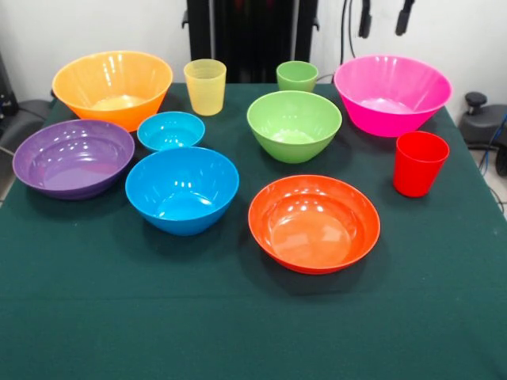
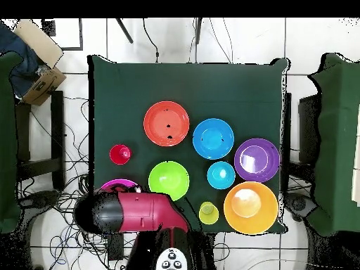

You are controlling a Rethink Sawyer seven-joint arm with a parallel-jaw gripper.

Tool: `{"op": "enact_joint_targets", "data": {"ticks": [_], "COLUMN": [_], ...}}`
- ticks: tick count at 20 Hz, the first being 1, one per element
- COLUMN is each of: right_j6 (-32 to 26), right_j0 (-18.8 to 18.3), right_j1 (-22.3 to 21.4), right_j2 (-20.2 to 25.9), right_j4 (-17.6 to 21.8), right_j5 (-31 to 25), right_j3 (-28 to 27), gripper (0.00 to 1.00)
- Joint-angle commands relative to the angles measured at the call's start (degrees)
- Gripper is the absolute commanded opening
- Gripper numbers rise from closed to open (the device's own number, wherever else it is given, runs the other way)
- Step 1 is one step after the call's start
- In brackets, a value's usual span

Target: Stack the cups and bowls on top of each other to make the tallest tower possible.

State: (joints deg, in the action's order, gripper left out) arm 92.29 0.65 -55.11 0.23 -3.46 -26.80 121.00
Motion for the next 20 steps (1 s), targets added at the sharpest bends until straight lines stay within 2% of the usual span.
{"op": "enact_joint_targets", "data": {"ticks": [1, 8, 20], "right_j6": [2.57, -1.13, 2.37], "right_j0": [-4.59, -10.00, -9.79], "right_j1": [1.91, -0.06, 4.90], "right_j2": [4.59, 7.72, 7.90], "right_j4": [3.10, 3.68, 7.44], "right_j5": [4.59, 2.63, 8.26], "right_j3": [6.10, 7.25, 5.71], "gripper": [1.00, 1.00, 1.00]}}
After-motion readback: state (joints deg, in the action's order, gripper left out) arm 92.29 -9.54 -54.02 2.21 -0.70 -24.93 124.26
